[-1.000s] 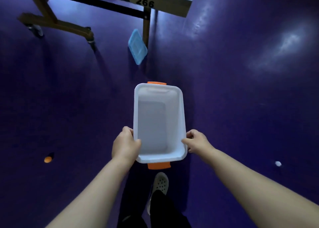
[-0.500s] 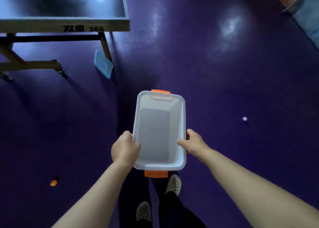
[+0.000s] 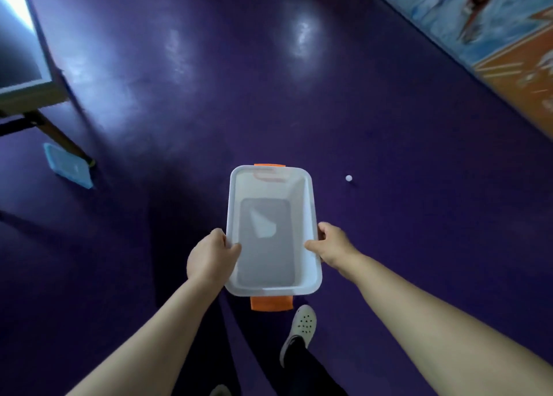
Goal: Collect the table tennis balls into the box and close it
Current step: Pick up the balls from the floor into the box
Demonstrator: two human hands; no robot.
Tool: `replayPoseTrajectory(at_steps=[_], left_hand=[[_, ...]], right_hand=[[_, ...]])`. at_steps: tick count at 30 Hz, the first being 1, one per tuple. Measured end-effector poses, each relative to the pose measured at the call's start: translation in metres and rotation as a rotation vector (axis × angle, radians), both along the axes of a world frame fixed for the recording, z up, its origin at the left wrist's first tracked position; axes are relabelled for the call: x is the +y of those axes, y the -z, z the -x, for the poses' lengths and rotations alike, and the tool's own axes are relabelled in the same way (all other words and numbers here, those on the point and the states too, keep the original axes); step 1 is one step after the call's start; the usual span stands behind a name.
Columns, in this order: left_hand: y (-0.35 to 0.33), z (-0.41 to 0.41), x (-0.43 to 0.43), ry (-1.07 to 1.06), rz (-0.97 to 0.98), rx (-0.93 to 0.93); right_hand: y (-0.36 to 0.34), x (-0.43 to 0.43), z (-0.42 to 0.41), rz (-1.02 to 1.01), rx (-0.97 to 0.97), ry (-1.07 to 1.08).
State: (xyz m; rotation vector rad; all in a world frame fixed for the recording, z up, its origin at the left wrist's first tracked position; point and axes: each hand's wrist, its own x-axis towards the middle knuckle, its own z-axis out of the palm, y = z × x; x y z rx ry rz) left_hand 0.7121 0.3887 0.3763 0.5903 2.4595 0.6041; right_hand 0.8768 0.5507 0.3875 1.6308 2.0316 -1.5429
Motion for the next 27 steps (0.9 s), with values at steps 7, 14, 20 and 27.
replayPoseTrajectory(at_steps=[7, 14, 20, 27], left_hand=[[0.002, -0.051, 0.172, 0.048, -0.043, -0.045], [0.022, -0.048, 0.281, 0.022, -0.032, -0.092], [0.066, -0.005, 0.380, -0.020, 0.059, -0.115], [0.148, 0.046, 0.516, -0.001, 0.156, -0.062]], right_hand=[[0.002, 0.159, -0.064, -0.003, -0.019, 0.067], [0.026, 0.270, -0.063, 0.060, -0.010, 0.136], [0.072, 0.374, -0.033, 0.102, -0.060, 0.173], [0.165, 0.510, 0.011, 0.094, -0.155, 0.234]])
